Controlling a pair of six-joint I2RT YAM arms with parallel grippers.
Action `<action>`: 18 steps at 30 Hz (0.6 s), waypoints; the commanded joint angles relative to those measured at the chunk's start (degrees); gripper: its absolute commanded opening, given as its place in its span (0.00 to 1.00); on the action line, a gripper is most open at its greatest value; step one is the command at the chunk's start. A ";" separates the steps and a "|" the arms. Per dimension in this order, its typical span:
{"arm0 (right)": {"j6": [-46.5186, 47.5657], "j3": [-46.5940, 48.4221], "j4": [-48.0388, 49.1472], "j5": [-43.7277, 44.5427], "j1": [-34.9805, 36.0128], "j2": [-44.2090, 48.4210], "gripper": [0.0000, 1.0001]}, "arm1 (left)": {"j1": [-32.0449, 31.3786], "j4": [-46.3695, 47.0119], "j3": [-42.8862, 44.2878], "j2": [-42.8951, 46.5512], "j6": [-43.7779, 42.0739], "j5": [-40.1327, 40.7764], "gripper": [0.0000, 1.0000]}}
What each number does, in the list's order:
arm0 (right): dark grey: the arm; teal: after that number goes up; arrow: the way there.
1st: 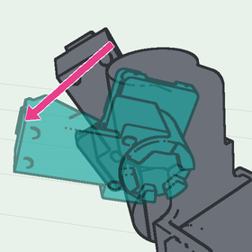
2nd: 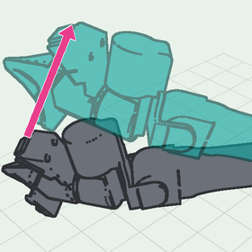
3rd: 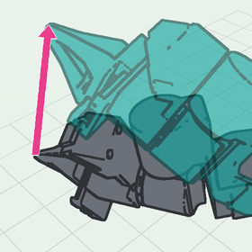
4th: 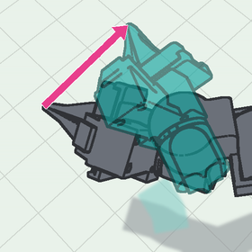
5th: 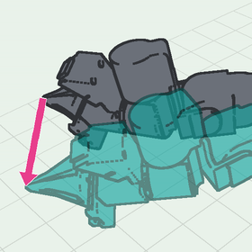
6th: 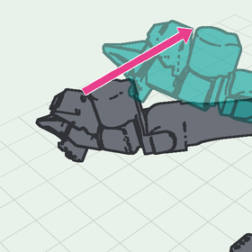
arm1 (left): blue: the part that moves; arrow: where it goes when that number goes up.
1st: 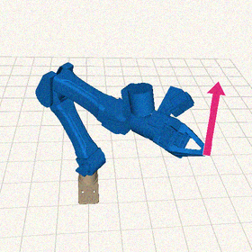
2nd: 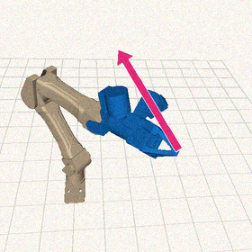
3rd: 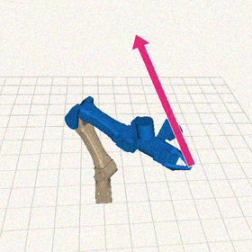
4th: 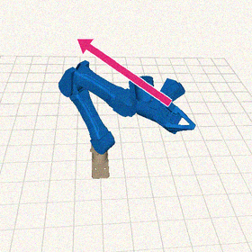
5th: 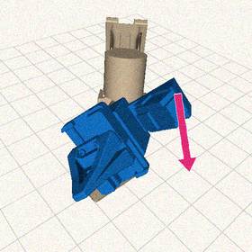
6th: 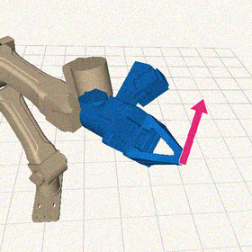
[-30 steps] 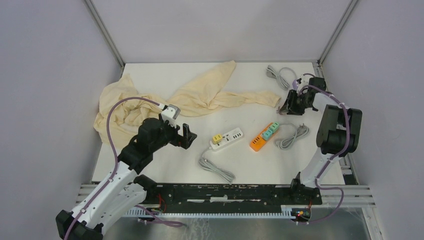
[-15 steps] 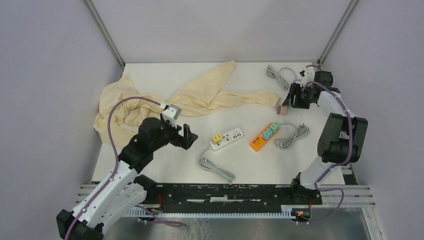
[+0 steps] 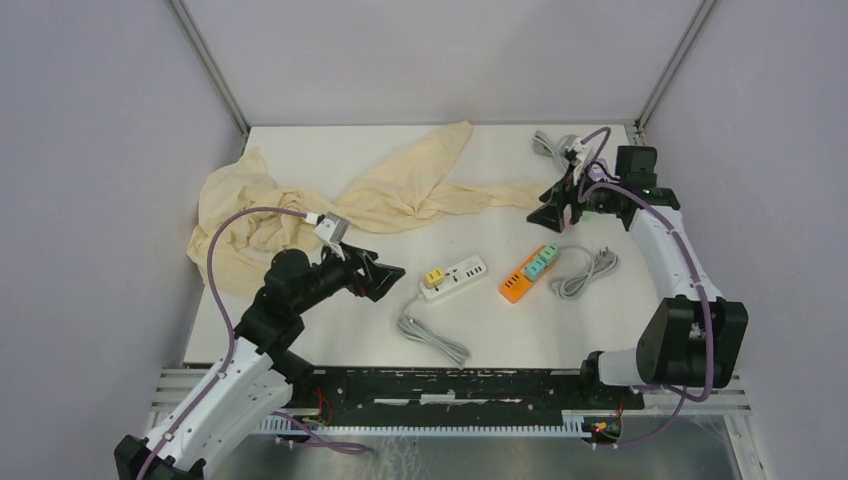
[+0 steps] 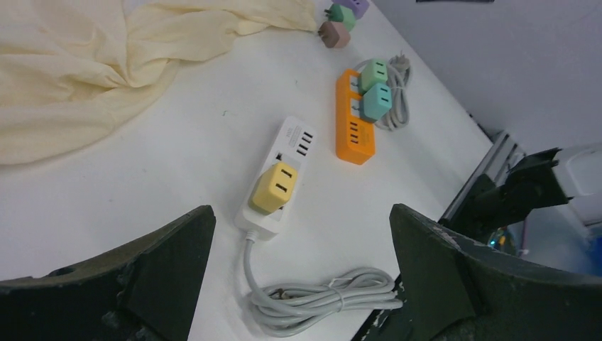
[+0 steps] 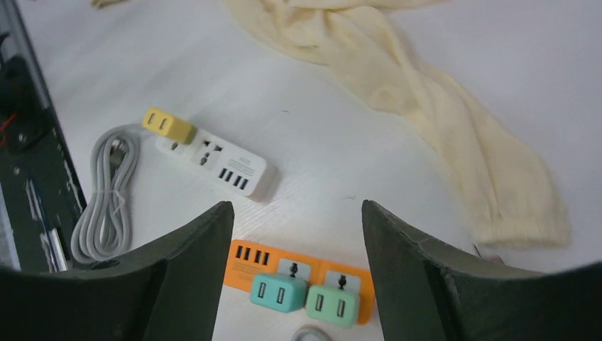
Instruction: Pull the plug off the socket
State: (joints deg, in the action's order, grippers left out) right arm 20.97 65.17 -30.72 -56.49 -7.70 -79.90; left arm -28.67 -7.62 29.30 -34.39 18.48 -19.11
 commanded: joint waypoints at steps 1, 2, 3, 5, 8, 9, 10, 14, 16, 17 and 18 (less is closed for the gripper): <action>25.13 -1.81 -7.28 -11.17 8.31 3.94 0.79 | 0.21 15.95 -6.77 1.29 17.17 -1.97 1.00; 28.59 -1.81 -8.48 -10.33 10.91 4.25 0.84 | 0.21 18.83 -8.95 1.44 20.11 -1.25 1.00; 31.49 -1.67 -9.35 -9.18 13.54 4.38 0.89 | 0.19 22.80 -11.45 1.43 21.99 -0.52 1.00; 36.96 -1.03 -11.35 -7.77 18.23 3.96 0.99 | 0.19 28.53 -15.34 0.95 24.05 -0.16 0.99; 43.01 0.75 -13.38 -5.67 24.39 1.71 1.00 | 0.20 30.25 -17.47 -0.62 23.11 0.53 0.99; 43.40 1.66 -13.40 -4.37 26.37 0.54 1.00 | 0.19 30.07 -17.66 -1.45 22.30 0.68 0.99; 43.71 2.70 -13.66 -2.67 28.68 -0.73 1.00 | 0.22 29.97 -17.88 -1.86 21.69 0.89 0.99; 45.20 4.07 -12.11 6.53 38.09 -4.61 1.00 | 0.21 32.54 -20.25 -3.53 20.73 1.29 0.98; 44.97 3.71 -9.49 10.32 41.51 -6.54 1.00 | 0.23 34.68 -21.80 -3.70 20.34 1.55 0.97; 44.69 3.68 -8.17 11.63 42.81 -7.49 0.99 | 0.13 35.58 -22.45 -3.79 20.22 1.87 0.97; 44.35 4.24 -7.28 12.85 44.13 -8.73 0.98 | 0.16 36.13 -22.82 -3.90 20.01 1.96 0.95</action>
State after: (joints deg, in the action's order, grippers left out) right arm 63.22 67.18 -42.06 -51.03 32.10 -85.82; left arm -28.69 20.80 8.43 -37.91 38.11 -18.50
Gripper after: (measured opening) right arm 0.996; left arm 0.974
